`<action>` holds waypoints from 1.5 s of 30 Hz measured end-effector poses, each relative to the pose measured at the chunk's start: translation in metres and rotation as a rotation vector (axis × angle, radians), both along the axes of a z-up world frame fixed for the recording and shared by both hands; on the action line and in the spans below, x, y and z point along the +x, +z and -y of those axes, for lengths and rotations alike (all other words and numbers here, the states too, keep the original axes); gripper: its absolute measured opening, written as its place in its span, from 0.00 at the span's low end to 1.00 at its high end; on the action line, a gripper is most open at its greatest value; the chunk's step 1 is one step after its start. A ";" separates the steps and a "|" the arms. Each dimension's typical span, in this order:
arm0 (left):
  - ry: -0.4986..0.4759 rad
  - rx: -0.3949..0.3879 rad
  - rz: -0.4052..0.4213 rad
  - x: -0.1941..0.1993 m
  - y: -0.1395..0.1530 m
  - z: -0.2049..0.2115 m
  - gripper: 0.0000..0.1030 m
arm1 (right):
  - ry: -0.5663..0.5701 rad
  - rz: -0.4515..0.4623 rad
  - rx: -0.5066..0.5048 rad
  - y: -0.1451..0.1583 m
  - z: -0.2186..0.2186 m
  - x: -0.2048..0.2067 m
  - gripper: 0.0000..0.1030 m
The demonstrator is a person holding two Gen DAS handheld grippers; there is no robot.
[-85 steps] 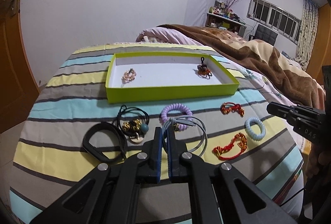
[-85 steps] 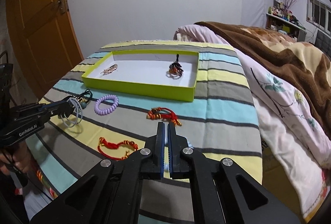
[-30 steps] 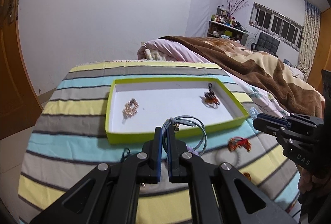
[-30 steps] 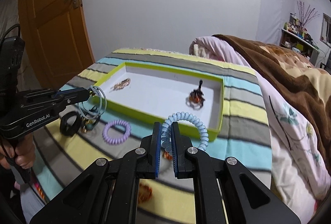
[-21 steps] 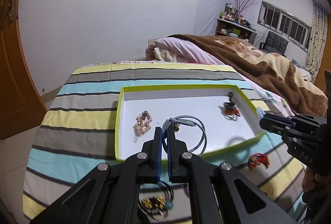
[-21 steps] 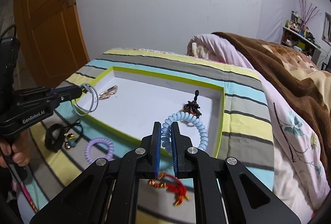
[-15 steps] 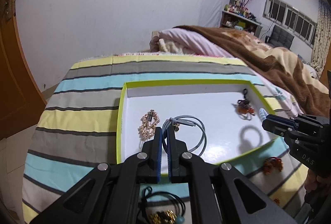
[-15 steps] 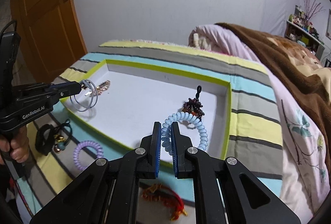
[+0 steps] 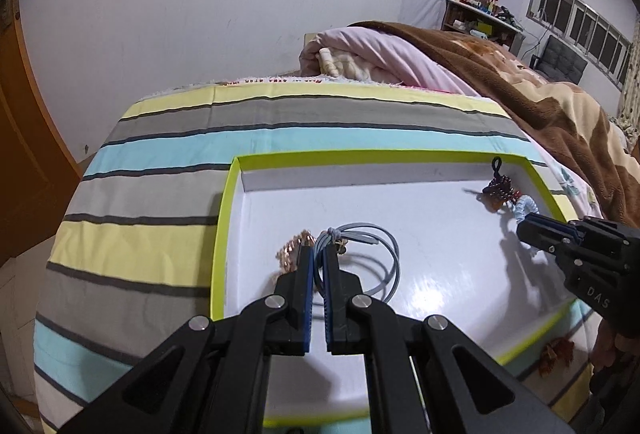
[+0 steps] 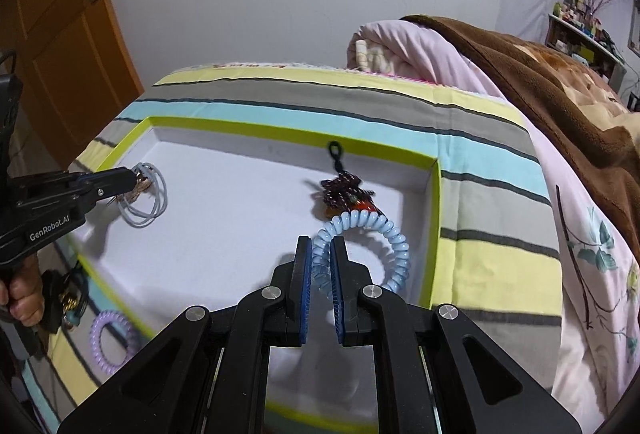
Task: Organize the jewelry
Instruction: 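Carry both hair ties into the green box and open both tools, then move both tools back toward the black band and lilac coil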
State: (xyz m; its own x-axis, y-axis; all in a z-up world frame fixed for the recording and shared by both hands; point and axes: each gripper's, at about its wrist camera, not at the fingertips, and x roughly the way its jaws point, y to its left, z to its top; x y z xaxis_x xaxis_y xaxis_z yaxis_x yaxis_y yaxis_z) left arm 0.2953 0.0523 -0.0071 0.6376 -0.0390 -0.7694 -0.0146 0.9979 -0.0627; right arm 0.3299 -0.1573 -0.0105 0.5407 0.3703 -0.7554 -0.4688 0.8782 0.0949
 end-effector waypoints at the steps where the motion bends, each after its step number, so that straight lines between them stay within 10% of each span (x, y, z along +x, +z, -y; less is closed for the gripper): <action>1: 0.003 0.003 0.000 0.002 -0.001 0.000 0.05 | -0.004 -0.004 0.003 0.000 0.001 0.002 0.09; 22: -0.044 -0.044 0.084 -0.032 0.015 0.006 0.21 | -0.002 0.024 0.072 0.022 0.014 -0.041 0.23; 45: -0.056 -0.051 0.275 -0.199 0.046 0.013 0.21 | -0.020 0.174 0.167 0.053 0.048 -0.214 0.23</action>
State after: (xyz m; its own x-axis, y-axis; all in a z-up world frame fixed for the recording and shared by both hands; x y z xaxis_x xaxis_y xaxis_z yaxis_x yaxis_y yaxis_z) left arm 0.0962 0.0391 0.0391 0.8181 -0.1139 -0.5637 0.0648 0.9922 -0.1065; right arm 0.1158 -0.2056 0.0425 0.6662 0.4697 -0.5793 -0.4731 0.8666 0.1586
